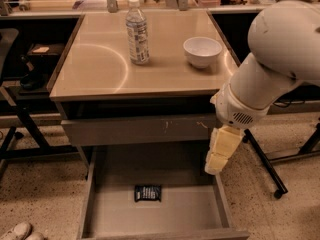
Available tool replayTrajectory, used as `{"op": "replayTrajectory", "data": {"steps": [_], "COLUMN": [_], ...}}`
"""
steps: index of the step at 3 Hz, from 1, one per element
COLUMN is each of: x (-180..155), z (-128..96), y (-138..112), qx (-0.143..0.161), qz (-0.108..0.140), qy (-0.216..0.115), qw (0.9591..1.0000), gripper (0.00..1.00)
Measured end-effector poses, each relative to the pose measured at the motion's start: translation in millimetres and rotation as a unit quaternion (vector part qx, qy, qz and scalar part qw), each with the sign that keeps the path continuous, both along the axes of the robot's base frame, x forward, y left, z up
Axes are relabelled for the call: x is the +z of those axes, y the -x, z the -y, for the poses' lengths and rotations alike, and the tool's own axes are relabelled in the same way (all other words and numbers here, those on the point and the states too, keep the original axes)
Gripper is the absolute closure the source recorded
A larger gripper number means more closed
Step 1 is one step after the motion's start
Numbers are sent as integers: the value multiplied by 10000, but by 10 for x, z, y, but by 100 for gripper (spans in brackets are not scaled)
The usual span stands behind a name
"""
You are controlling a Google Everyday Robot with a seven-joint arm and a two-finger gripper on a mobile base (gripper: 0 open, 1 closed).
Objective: Pick rxbar blueberry from middle drawer and place on counter
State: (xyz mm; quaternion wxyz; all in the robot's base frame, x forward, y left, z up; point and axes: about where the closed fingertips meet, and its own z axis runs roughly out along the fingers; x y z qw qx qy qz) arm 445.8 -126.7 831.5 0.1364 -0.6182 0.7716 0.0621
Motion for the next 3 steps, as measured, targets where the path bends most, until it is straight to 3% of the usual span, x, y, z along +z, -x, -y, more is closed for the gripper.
{"op": "replayTrajectory", "data": {"steps": [1, 2, 3], "x": [-558, -1105, -1104], "z": [-339, -758, -757], "y": [12, -179, -174], "qx": [52, 161, 165], "qz": [-264, -173, -179], "qy": [-458, -792, -787], "qw": [9986, 9966, 9966], "gripper": [0, 0, 0]}}
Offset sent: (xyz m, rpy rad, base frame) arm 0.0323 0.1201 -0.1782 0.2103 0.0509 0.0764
